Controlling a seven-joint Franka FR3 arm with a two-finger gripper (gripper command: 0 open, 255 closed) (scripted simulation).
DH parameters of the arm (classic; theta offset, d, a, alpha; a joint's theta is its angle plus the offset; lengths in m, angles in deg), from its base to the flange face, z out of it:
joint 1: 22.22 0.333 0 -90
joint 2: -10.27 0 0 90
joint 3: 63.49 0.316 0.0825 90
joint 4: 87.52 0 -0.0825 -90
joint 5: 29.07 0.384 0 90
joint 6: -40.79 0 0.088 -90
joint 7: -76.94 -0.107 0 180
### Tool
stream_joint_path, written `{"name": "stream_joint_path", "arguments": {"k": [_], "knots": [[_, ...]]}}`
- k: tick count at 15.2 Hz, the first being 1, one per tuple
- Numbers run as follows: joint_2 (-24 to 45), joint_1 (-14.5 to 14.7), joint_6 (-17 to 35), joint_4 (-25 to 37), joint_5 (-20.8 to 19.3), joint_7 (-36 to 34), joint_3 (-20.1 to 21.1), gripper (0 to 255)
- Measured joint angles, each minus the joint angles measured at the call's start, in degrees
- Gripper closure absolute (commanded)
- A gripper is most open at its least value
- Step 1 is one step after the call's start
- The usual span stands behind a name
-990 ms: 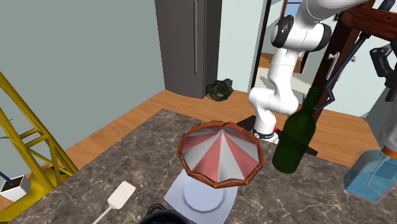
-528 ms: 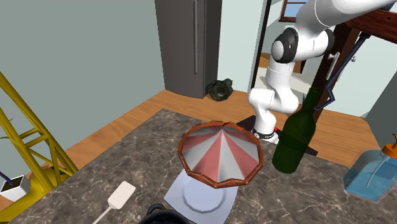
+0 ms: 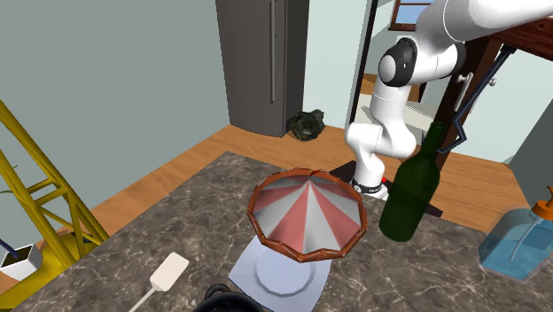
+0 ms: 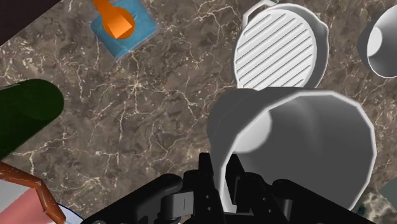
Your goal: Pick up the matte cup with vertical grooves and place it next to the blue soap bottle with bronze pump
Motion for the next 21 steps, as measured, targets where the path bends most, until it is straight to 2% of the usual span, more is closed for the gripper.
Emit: {"name": "stream_joint_path", "arguments": {"k": [8, 21], "knots": [[-6.5, -3.4, 8.7, -13.4, 5.3, 2.4, -1.4, 255], [-11.6, -4.7, 20.0, -28.6, 9.1, 4.6, -2.8, 255]]}}
